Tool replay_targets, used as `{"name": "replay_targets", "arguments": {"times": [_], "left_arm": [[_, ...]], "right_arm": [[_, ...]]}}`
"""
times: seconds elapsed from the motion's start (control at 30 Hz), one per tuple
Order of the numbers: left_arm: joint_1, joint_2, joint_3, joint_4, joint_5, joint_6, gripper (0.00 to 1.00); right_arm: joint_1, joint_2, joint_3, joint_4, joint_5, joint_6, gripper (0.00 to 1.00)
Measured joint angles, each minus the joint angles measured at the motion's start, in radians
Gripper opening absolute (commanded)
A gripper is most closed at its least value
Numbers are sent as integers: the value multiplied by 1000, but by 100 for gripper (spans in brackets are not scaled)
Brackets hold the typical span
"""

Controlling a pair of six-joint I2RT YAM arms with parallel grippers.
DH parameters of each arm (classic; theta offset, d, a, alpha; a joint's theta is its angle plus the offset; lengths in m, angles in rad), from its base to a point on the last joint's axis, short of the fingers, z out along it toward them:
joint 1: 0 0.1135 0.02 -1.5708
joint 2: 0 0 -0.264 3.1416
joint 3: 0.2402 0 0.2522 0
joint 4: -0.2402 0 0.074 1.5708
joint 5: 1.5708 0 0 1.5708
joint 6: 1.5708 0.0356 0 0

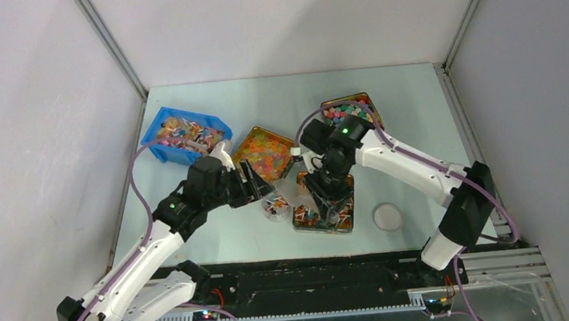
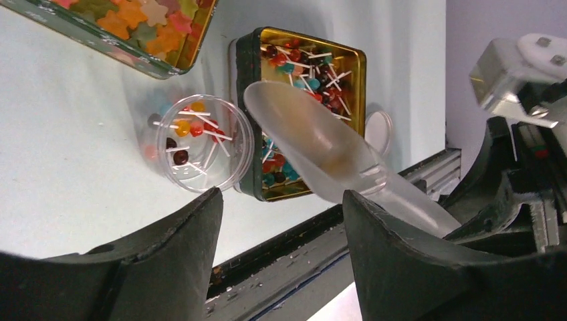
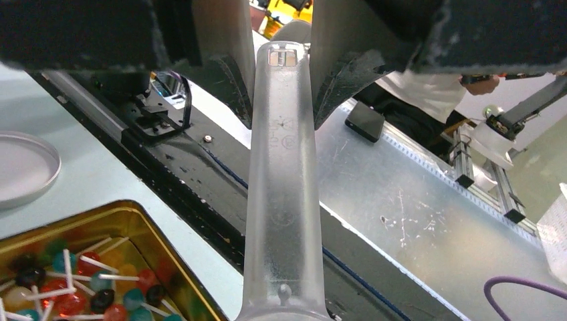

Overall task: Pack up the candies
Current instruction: Adjust the spatula.

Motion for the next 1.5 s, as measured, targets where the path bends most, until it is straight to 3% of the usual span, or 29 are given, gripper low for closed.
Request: {"name": "replay_targets", "arguments": {"times": [0.37, 0.53, 0.8, 1.1, 1.5], "left_arm": [[-16, 55, -78, 108, 71, -51, 71], [-109, 145, -96, 170, 81, -98, 69], [-231, 290, -96, 235, 96, -152, 68], [-233, 330, -63, 255, 88, -177, 69], [-238, 454, 82, 297, 113, -177, 65]], "right_arm": [[-115, -192, -174, 5, 58, 3, 0], [-138, -249, -224, -15, 84, 19, 0], [-116, -262, -297, -50, 114, 57, 0], [-20, -254, -301, -83, 191, 71, 0], [-9, -231, -254, -71, 223, 65, 0]]}}
